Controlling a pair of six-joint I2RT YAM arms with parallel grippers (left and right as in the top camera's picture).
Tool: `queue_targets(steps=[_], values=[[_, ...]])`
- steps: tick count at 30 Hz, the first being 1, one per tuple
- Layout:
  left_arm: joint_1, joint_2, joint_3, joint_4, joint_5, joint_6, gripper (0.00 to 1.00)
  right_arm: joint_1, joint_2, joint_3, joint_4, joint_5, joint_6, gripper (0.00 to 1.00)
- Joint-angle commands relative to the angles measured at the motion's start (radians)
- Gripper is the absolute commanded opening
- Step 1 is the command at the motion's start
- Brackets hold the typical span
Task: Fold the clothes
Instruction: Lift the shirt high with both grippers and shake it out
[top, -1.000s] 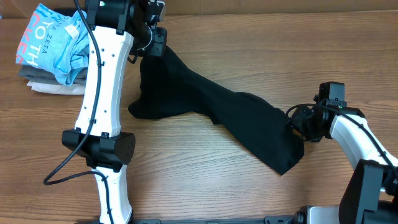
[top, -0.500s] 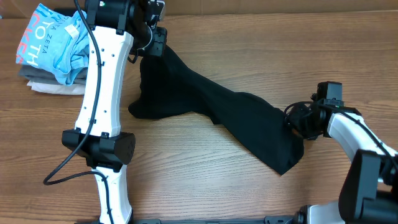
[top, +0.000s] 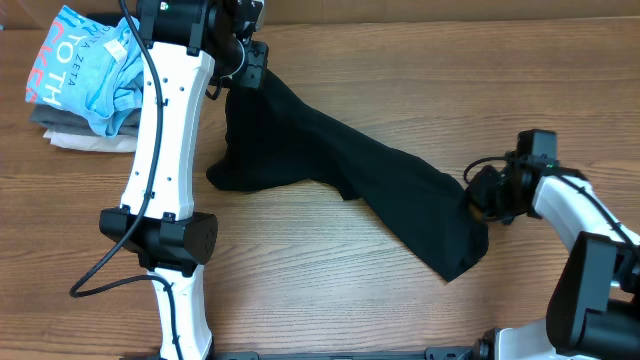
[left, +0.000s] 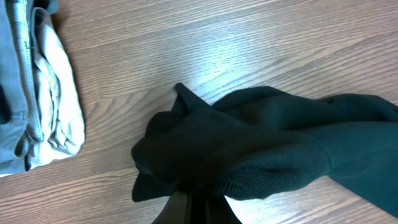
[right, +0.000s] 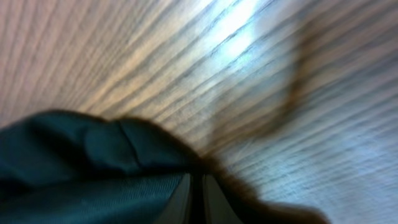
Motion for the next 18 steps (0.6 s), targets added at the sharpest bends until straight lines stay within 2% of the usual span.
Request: queue_targets(steps=[1,10,18], values=[[0.023,-0.005,0.042,0.01,-0.037,0.019,0.04,-0.048,-0.021,0.158,-0.095,-0.002,-0.051,0.04],[0.085,-0.091,0.282,0.016,-0.045,0.012,0.04,-0.166,-0.062,0.697,-0.504,-0.002,-0.15,0.04],[0.089,-0.262,0.415,0.14,-0.048,0.024,0.04,-0.271,-0.062,1.216,-0.781,-0.006,-0.183,0.04]])
